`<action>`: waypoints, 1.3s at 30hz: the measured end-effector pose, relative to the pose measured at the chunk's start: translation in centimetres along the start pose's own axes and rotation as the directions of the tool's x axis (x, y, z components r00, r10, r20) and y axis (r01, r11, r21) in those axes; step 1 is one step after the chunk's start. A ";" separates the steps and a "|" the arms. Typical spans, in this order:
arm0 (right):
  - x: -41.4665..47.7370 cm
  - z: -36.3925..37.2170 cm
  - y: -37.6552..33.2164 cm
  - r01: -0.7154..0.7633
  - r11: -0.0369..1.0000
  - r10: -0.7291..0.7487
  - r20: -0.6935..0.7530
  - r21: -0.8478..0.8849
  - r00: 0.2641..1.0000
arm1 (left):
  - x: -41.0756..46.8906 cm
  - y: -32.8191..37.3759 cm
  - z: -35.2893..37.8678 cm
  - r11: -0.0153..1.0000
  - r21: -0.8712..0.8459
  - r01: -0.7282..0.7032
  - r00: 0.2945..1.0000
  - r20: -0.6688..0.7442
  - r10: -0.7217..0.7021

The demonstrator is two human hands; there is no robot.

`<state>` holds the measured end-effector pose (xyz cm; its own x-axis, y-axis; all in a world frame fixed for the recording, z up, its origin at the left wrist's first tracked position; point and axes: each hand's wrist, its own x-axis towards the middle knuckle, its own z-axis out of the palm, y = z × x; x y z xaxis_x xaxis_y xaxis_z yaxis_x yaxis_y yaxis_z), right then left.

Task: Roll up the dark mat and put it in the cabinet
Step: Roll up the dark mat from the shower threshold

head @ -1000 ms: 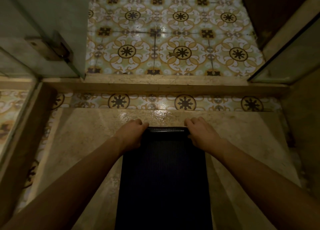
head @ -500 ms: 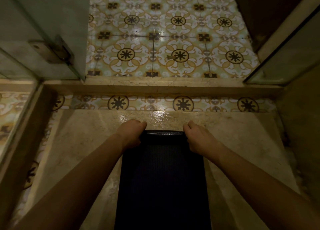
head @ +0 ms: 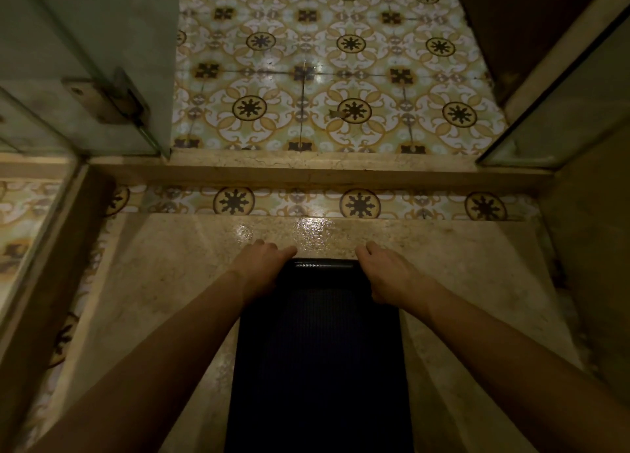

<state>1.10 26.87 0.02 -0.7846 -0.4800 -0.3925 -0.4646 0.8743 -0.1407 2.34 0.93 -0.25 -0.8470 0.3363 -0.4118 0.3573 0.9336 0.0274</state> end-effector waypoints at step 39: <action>3.9 -4.1 2.5 0.007 0.998 -0.008 -0.015 -0.056 1.000 | 3.8 -2.2 -3.3 0.998 -0.018 -0.054 0.998 0.019 0.055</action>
<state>-4.81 26.89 1.87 -0.7867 -0.4883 -0.3777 -0.4928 0.8653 -0.0922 -2.96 0.51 1.12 -0.8184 0.3844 -0.4272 0.3957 0.9160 0.0661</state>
